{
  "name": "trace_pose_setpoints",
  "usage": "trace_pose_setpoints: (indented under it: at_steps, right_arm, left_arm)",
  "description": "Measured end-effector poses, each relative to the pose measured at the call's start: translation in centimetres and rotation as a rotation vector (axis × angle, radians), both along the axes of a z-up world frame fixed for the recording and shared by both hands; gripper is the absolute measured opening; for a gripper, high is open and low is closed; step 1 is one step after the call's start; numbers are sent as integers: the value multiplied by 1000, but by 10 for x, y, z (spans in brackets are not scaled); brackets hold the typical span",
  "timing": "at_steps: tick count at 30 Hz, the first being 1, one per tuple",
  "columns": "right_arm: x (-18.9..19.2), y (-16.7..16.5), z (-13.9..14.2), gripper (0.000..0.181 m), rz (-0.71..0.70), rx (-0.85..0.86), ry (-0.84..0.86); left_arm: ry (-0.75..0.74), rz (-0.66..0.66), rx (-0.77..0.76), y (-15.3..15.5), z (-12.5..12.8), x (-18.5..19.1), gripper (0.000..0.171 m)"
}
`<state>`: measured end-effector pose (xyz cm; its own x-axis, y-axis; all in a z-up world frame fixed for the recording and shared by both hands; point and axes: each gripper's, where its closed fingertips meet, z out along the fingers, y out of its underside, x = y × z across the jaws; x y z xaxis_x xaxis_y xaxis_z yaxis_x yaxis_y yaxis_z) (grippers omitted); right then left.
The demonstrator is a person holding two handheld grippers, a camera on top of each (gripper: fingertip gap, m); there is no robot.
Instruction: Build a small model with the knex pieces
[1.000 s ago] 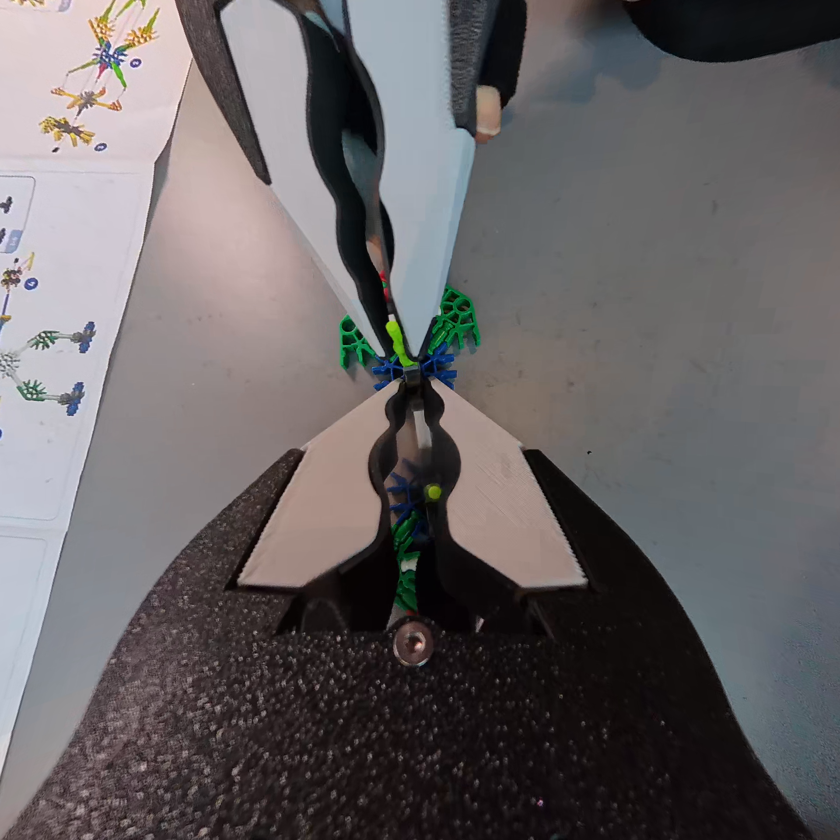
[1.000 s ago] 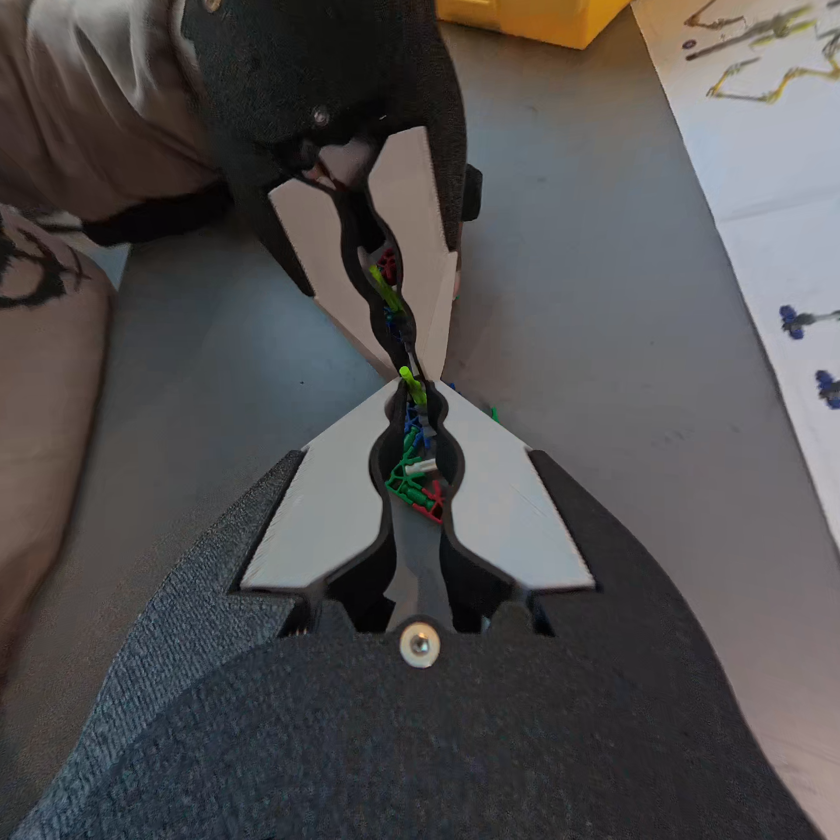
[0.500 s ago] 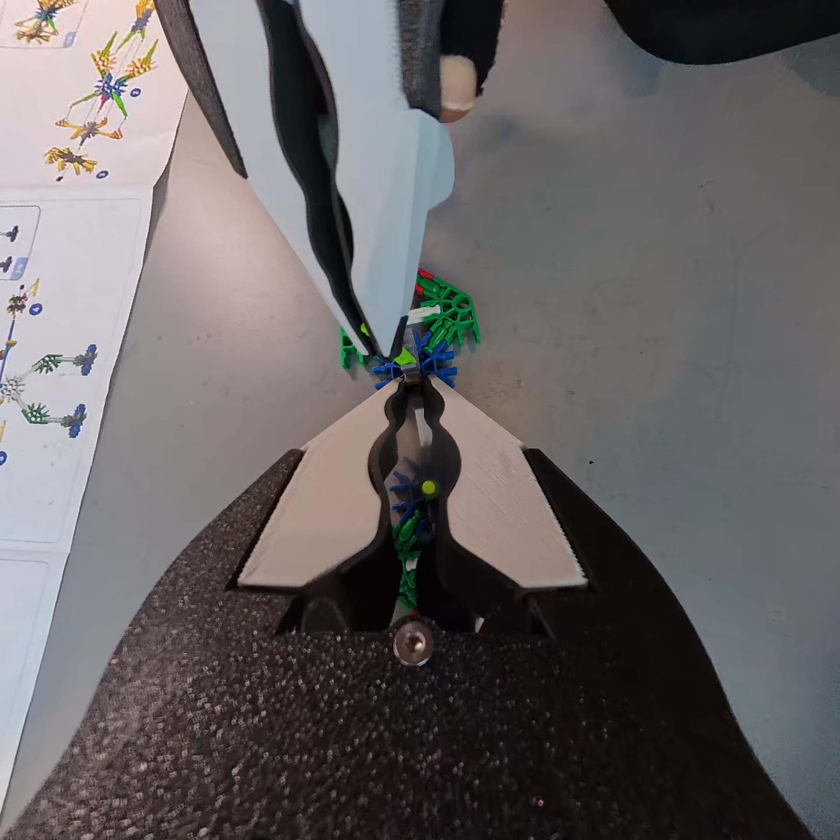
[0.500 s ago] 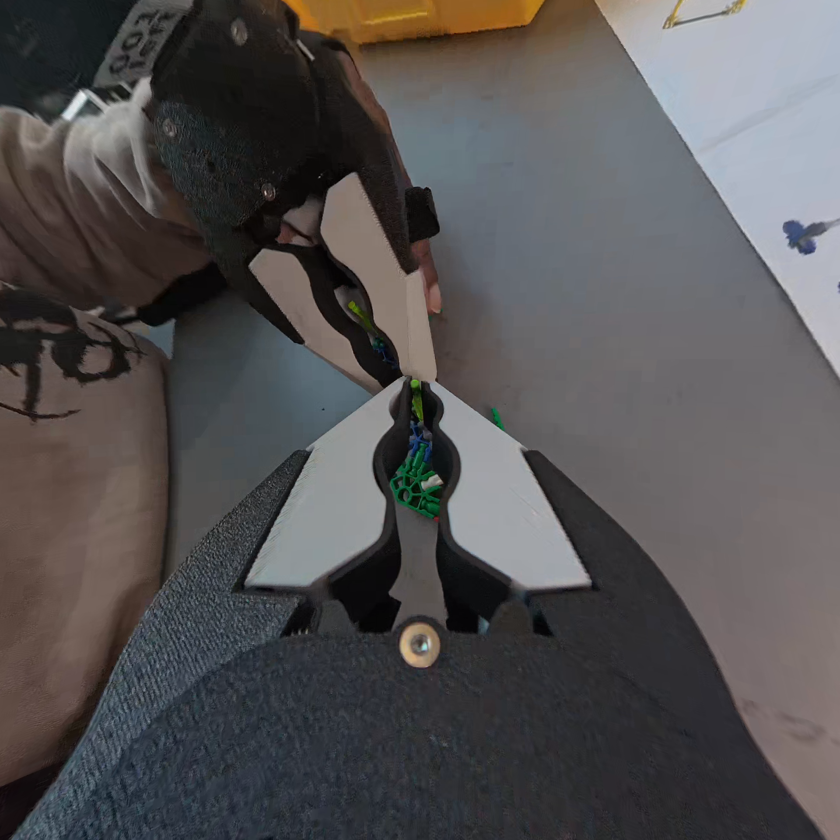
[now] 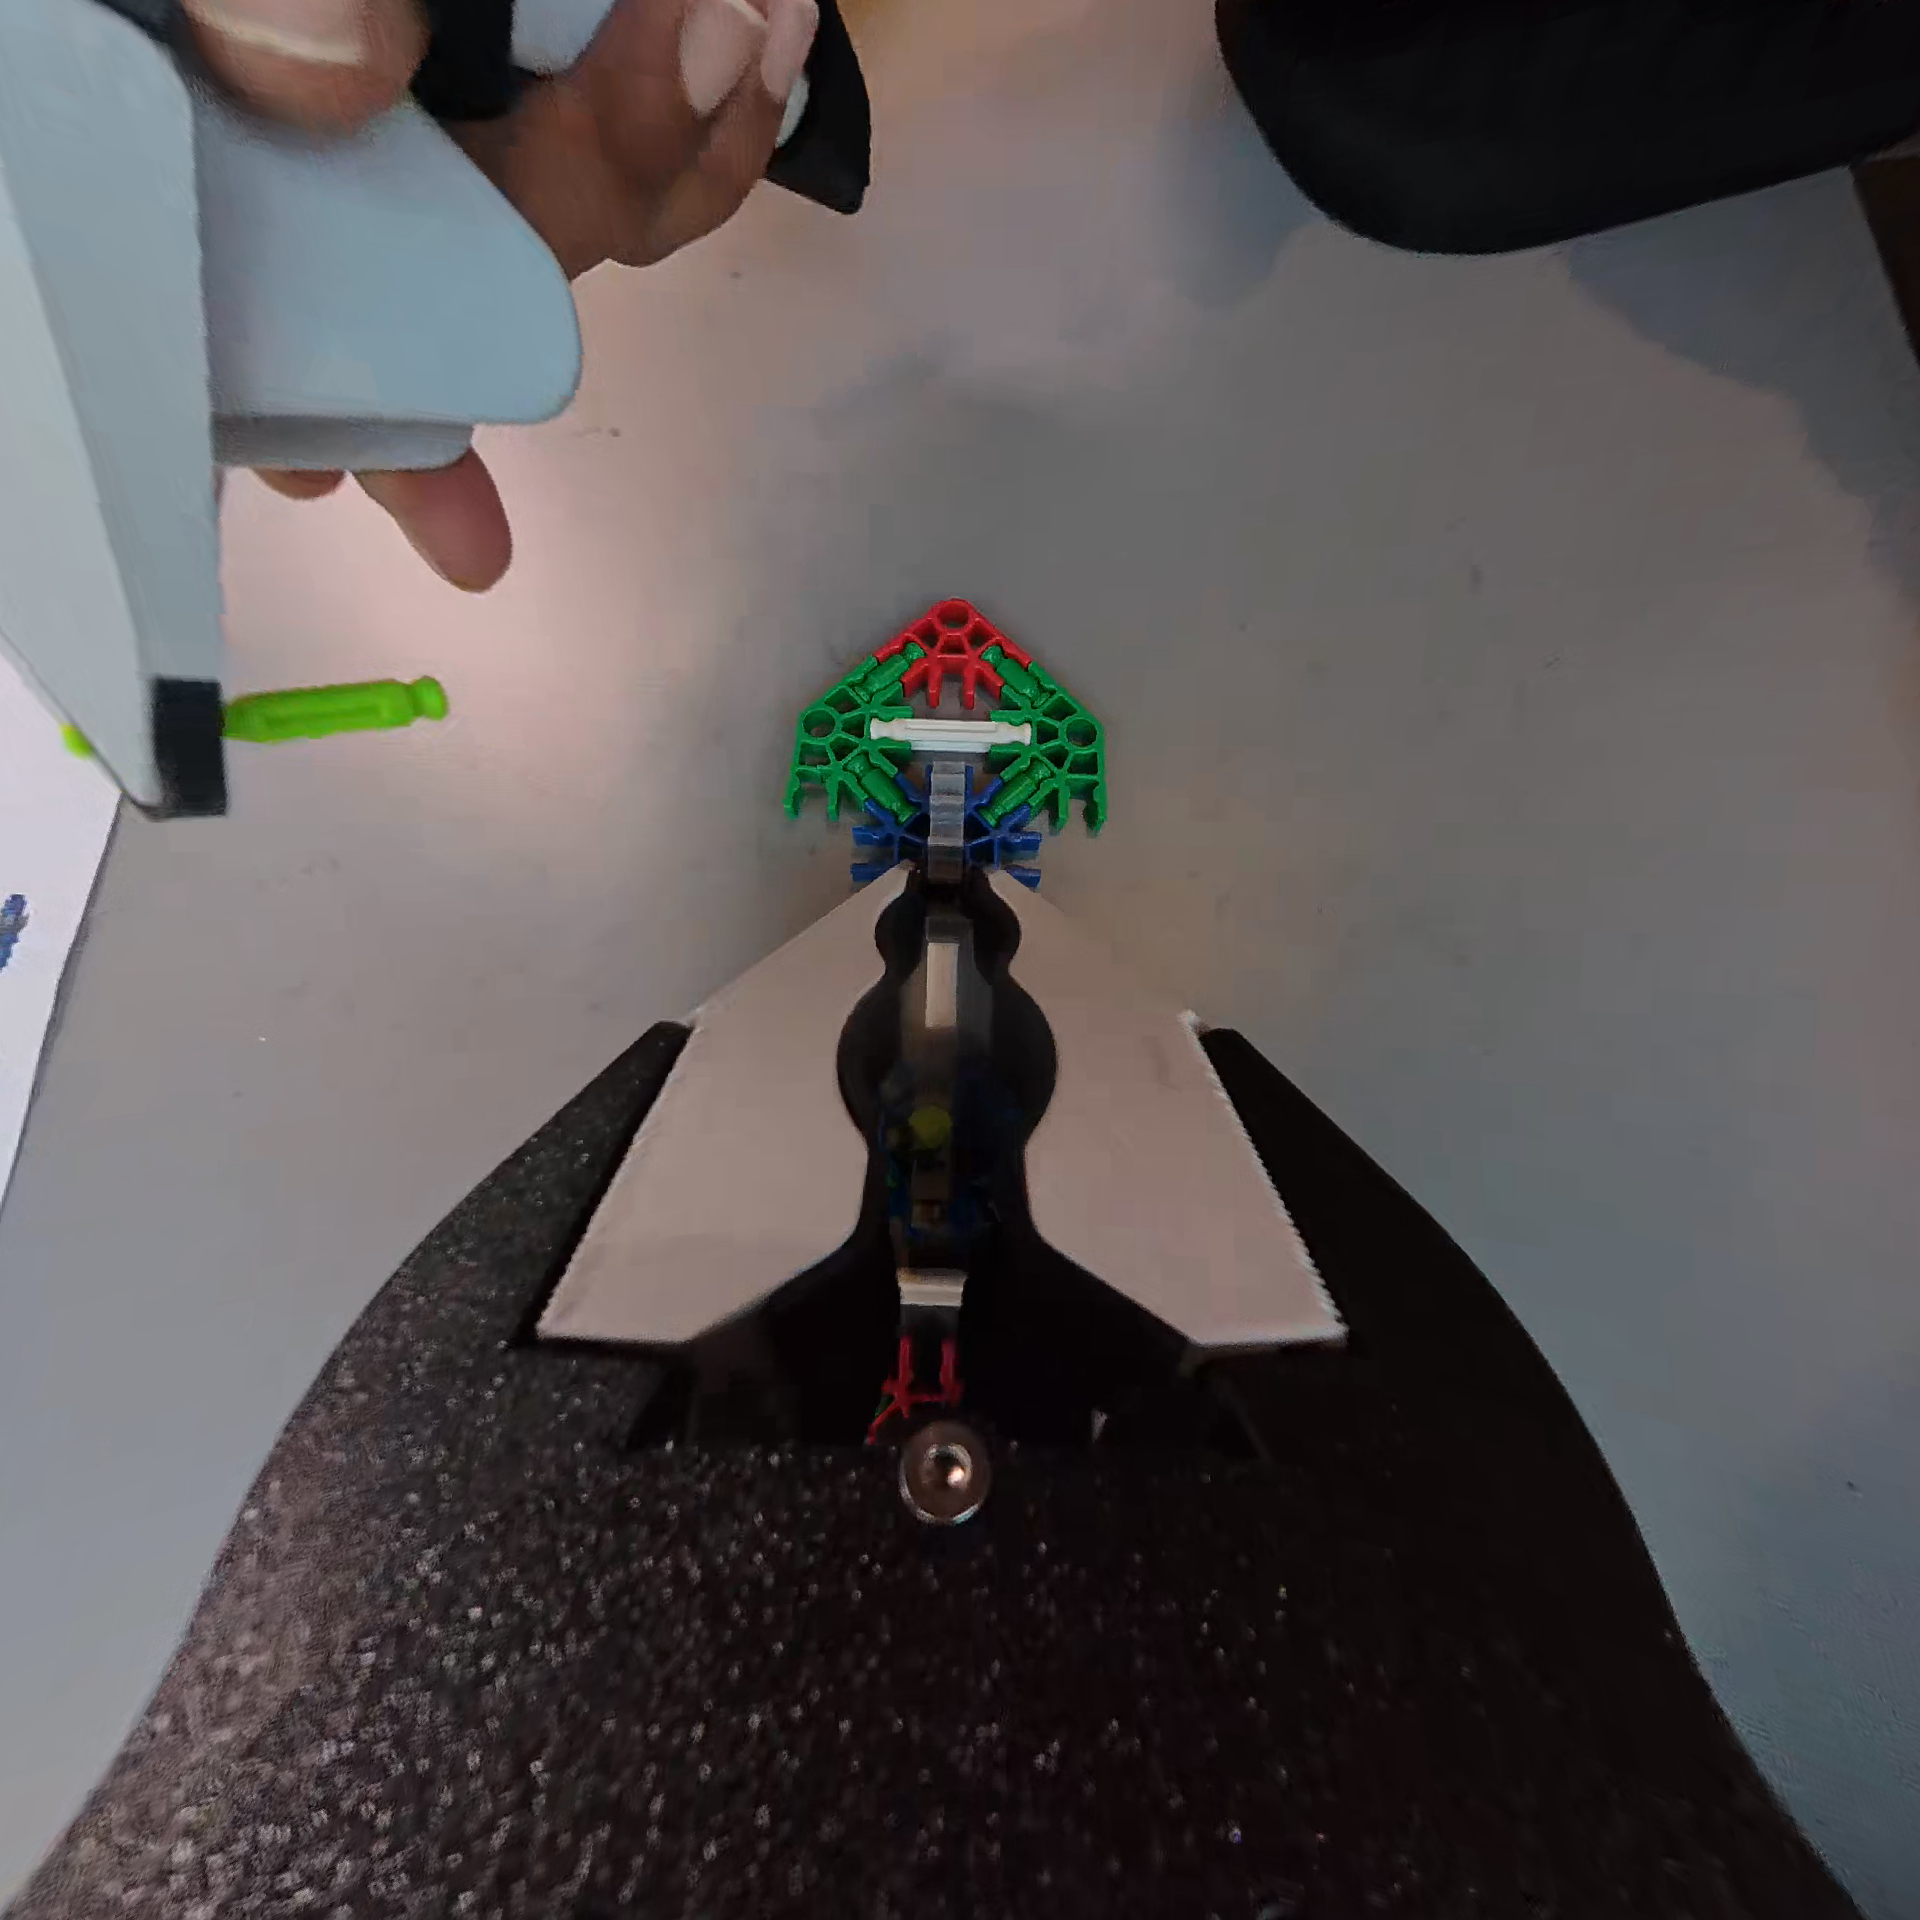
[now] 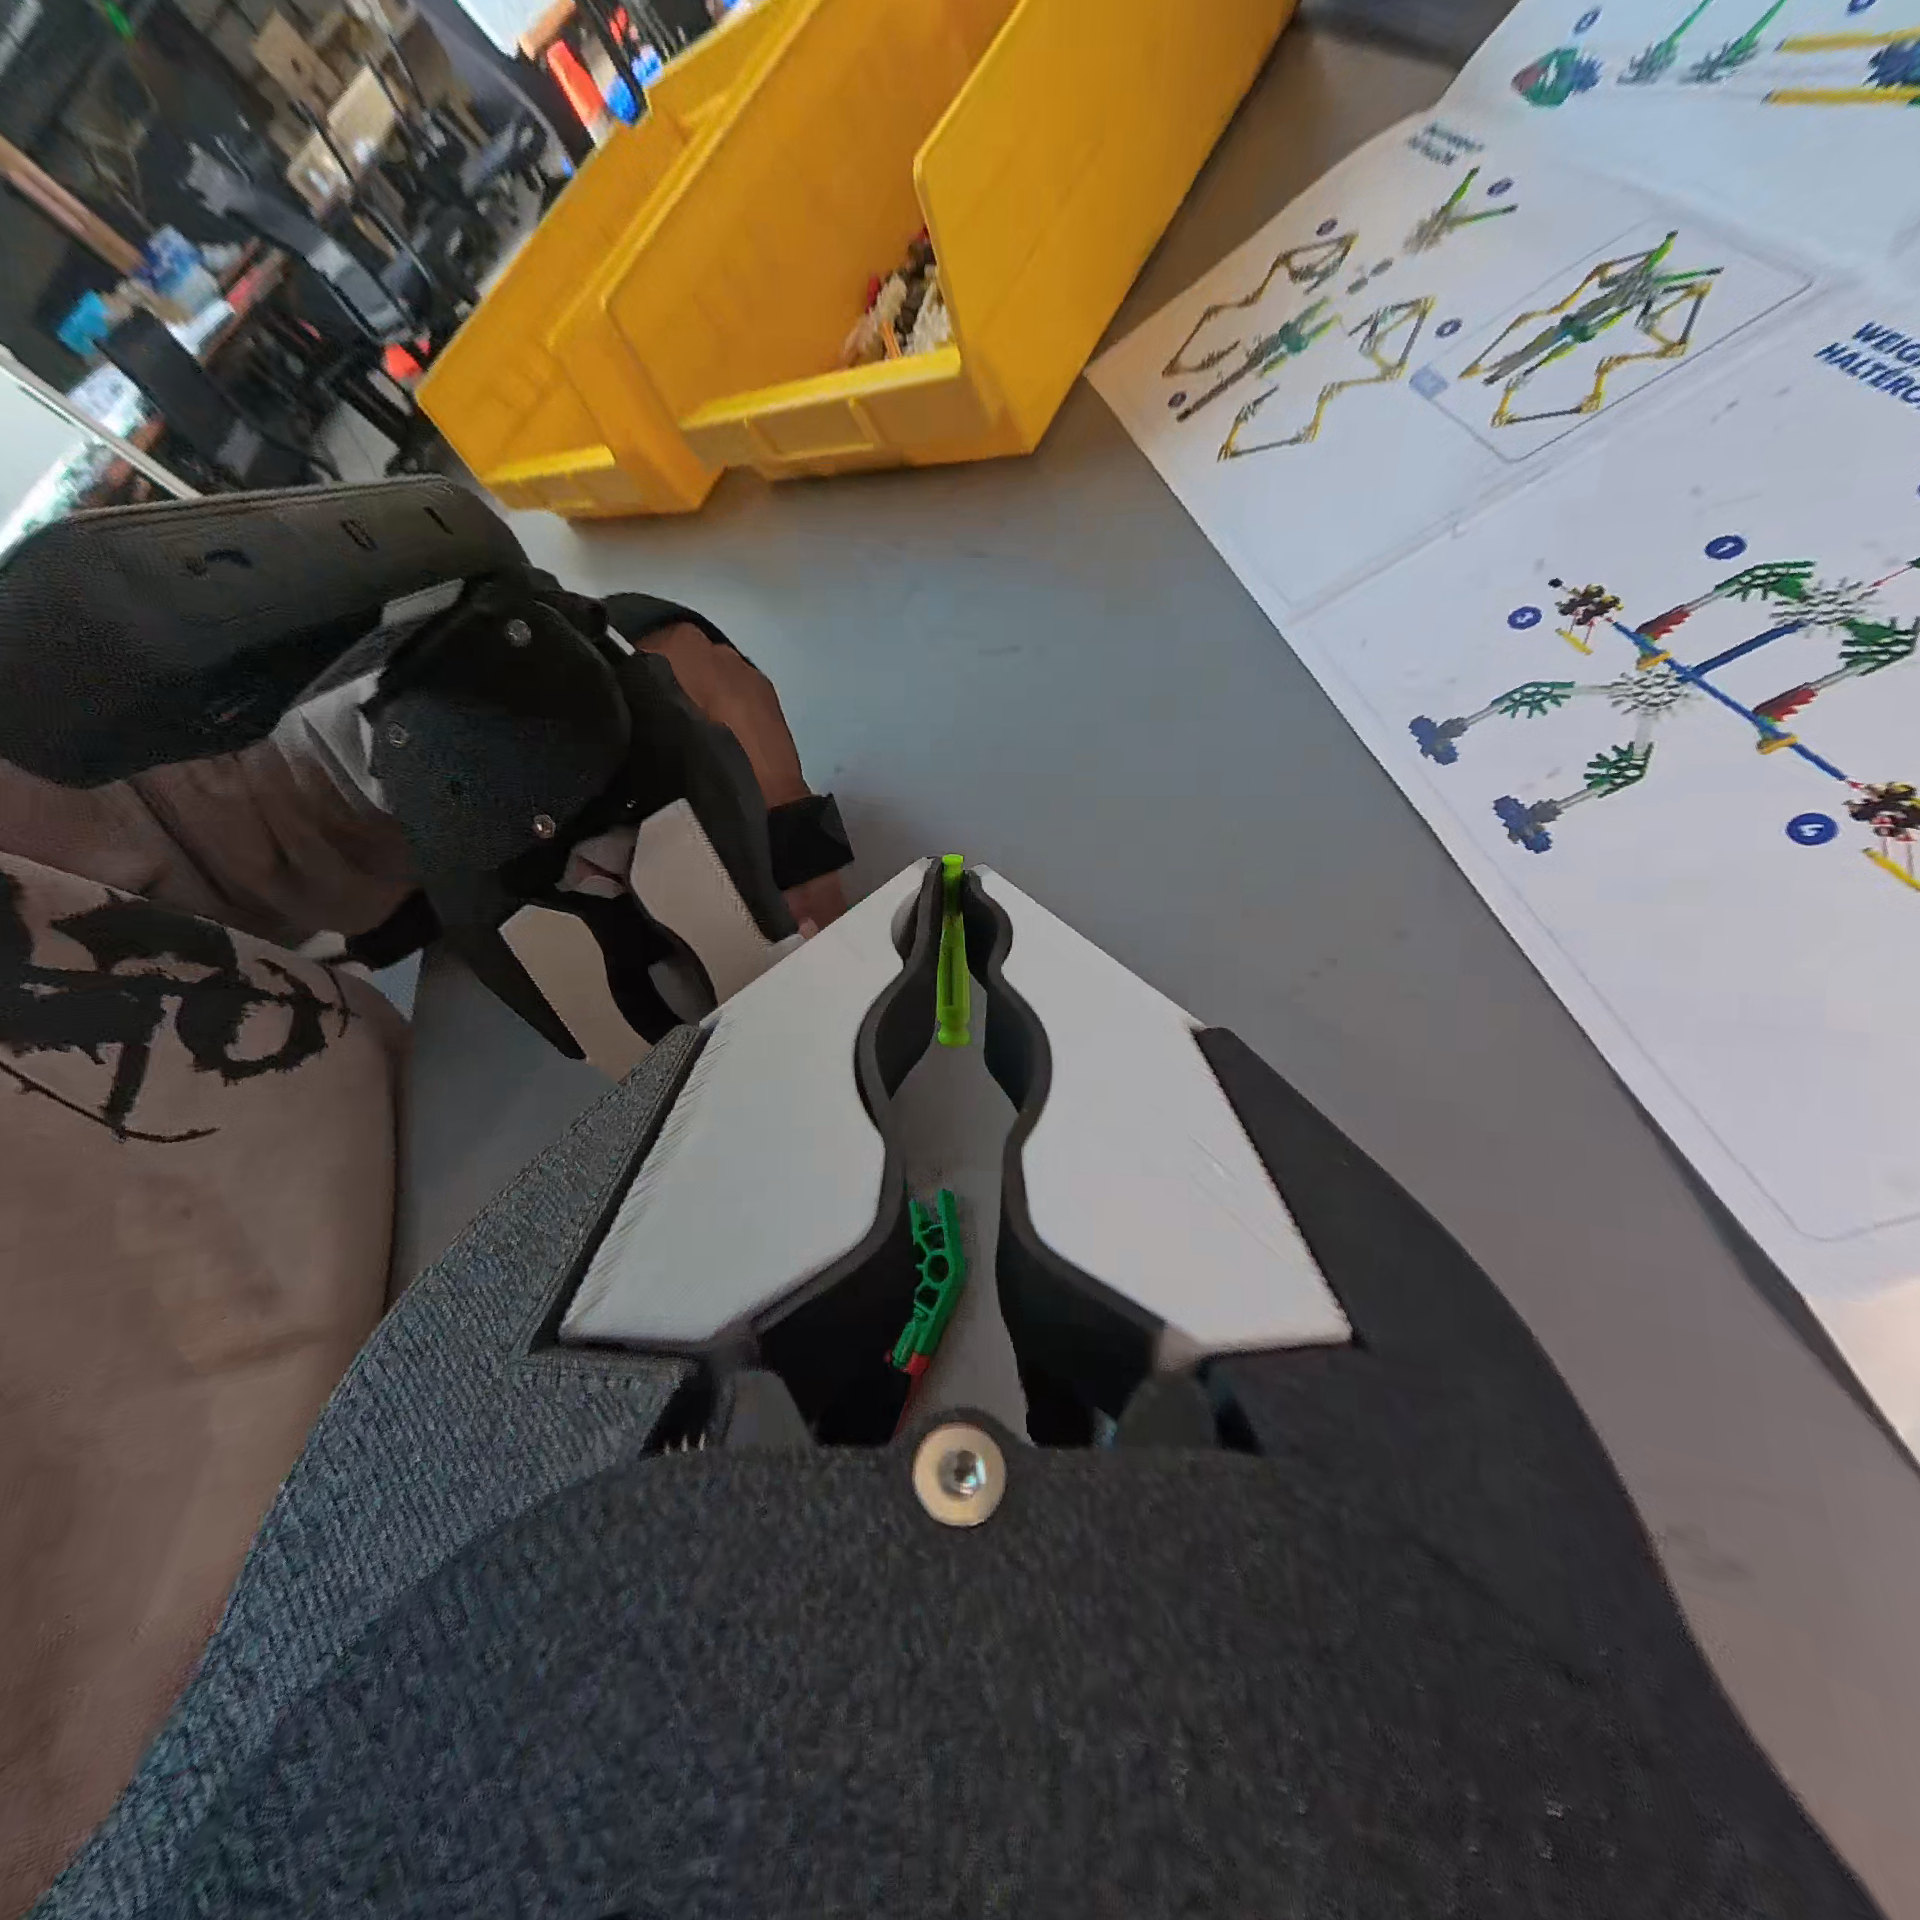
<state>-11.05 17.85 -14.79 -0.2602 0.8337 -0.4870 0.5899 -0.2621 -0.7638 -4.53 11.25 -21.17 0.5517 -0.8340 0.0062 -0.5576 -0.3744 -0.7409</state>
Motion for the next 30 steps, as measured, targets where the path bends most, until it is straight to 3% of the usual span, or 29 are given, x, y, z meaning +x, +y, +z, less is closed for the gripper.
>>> trace_pose_setpoints:
  at_steps: [2,9,11,13,17,22,26,30]
  right_arm:
    - [7,-3,16,2,-18,-63,95]
    - [30,-35,63,2,-59,-185,388]
    - [32,-48,66,2,-49,-187,428]
    - [35,-57,71,2,-18,-169,468]
    - [43,-52,85,2,-18,-43,521]
    - [48,-31,78,4,-84,27,567]
    - [39,-10,55,14,-164,63,520]
    - [36,-9,46,16,-169,109,491]
  left_arm:
    - [-83,17,-15,0,12,1,21]
    - [-529,137,30,16,85,-2,28]
    - [-642,128,37,14,103,4,25]
    - [-660,115,53,11,110,7,6]
    - [-598,117,122,10,123,-6,3]
    - [-323,274,269,27,132,-58,3]
    - [40,579,393,40,153,-170,4]
    - [223,877,377,6,166,-287,4]
